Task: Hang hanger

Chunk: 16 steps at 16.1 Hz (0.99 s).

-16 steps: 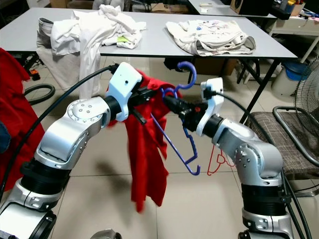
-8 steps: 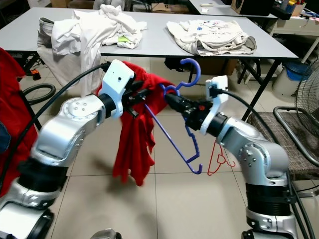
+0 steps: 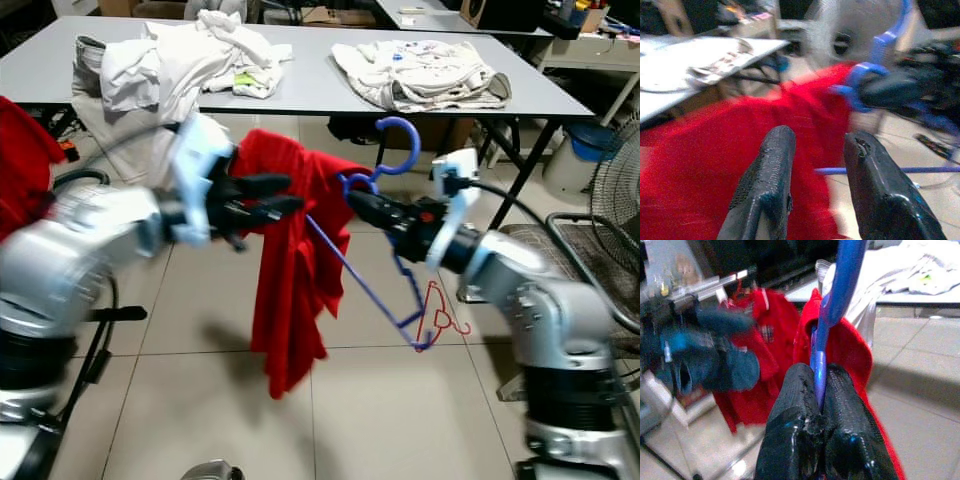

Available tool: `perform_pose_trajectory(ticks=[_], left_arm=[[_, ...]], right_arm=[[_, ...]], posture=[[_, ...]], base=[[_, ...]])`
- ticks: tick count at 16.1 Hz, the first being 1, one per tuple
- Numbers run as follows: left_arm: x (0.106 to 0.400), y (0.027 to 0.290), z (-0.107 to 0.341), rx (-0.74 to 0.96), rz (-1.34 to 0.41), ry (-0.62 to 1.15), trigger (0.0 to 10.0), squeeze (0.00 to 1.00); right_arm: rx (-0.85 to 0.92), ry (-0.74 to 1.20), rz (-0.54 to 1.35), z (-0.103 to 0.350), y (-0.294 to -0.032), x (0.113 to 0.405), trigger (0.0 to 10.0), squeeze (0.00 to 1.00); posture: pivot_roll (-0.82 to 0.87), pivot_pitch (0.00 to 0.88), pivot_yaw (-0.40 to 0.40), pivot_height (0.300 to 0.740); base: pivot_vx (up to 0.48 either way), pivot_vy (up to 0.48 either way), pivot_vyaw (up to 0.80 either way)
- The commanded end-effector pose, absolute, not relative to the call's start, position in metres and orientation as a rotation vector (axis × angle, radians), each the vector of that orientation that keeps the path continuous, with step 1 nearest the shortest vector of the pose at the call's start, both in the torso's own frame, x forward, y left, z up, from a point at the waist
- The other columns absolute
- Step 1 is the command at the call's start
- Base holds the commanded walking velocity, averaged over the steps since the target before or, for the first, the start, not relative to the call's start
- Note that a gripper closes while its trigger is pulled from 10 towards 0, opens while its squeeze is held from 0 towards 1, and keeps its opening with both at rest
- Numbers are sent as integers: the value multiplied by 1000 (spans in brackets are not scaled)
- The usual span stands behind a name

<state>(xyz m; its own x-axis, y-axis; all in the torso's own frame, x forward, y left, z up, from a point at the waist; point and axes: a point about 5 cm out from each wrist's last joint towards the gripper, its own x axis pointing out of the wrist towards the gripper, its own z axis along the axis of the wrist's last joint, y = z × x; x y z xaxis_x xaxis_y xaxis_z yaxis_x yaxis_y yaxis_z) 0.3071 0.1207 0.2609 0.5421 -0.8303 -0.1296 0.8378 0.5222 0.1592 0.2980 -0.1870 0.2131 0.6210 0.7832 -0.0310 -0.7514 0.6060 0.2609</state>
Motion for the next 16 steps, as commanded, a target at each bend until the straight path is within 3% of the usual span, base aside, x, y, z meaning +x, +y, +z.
perform_pose_trajectory(ticks=[1,4,6,8,9,11,12,13,14,15,16], left_arm=[[310,129,277,238,-1016,-43,10000,0],[318,150,300,379,-1072,-119,10000,0],[318,146,304,408,-1129,-124,10000,0],[314,126,296,470,-1352,-99,10000,0],[315,124,293,493,-1384,-89,10000,0],[315,118,287,466,-1489,-31,10000,0],[314,114,277,400,-1593,81,10000,0],[314,112,272,389,-1620,139,10000,655],[313,110,268,403,-1640,165,10000,976],[313,108,265,415,-1656,187,10000,1000],[307,102,259,444,-1714,216,10000,0]], right_arm=[[161,93,942,226,-189,298,0,0],[-43,142,1083,228,-200,291,0,0],[-86,165,1170,229,-200,285,0,0],[-86,204,1363,231,-199,274,0,0],[-84,210,1392,231,-200,273,0,0],[-86,208,1429,230,-198,271,0,0],[-94,209,1449,228,-195,269,0,0],[-99,209,1454,227,-193,268,0,0],[-104,208,1457,226,-192,268,0,0],[-107,207,1461,226,-191,269,0,0],[-112,205,1462,226,-190,269,0,0]], posture=[[30,0,-46,740],[44,0,-44,740],[46,0,-40,740],[52,0,-35,740],[52,0,-35,740],[60,0,-26,740],[62,0,-20,740],[61,0,-12,740],[61,0,-7,740],[61,0,-7,740],[61,0,-6,740]], base=[[0,0,0],[0,0,0],[0,0,0],[0,0,0],[0,0,0],[0,0,0],[0,0,0],[0,0,0],[0,0,0],[0,0,0],[0,0,0]])
